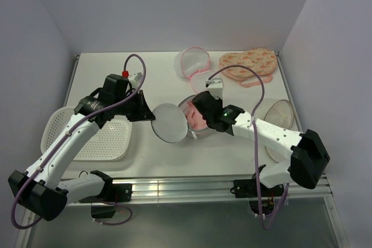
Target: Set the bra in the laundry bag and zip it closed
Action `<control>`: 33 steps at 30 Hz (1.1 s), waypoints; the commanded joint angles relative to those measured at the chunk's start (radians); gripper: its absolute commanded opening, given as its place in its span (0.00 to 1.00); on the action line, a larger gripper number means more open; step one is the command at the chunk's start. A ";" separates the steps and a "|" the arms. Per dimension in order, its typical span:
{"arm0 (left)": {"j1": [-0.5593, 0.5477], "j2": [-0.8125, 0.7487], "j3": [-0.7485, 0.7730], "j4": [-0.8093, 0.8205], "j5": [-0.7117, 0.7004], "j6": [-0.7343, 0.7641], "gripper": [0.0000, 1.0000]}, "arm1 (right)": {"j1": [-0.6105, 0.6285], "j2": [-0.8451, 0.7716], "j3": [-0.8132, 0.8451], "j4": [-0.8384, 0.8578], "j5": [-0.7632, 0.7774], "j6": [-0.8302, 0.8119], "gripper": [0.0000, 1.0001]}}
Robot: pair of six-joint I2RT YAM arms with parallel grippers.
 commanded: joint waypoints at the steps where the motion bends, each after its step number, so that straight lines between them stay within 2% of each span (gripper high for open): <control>1: 0.007 -0.020 -0.010 0.074 0.037 0.006 0.00 | 0.019 -0.048 0.065 0.027 -0.081 -0.032 0.00; 14: 0.007 0.004 -0.039 0.117 0.072 0.003 0.00 | 0.034 0.062 0.064 0.130 -0.262 0.015 0.00; 27: 0.007 -0.016 0.004 0.079 0.061 0.015 0.00 | 0.024 0.296 0.073 0.165 -0.204 0.067 0.01; 29: 0.005 -0.020 0.009 0.071 0.058 0.017 0.00 | 0.022 0.322 0.081 0.147 -0.183 0.069 0.08; 30: 0.007 -0.022 0.010 0.070 0.057 0.018 0.00 | 0.022 0.325 0.092 0.124 -0.172 0.069 0.14; 31: 0.007 -0.023 0.010 0.067 0.051 0.018 0.00 | 0.024 0.319 0.093 0.118 -0.157 0.068 0.23; 33: 0.007 -0.026 0.009 0.061 0.045 0.020 0.00 | 0.024 0.294 0.084 0.118 -0.157 0.063 0.33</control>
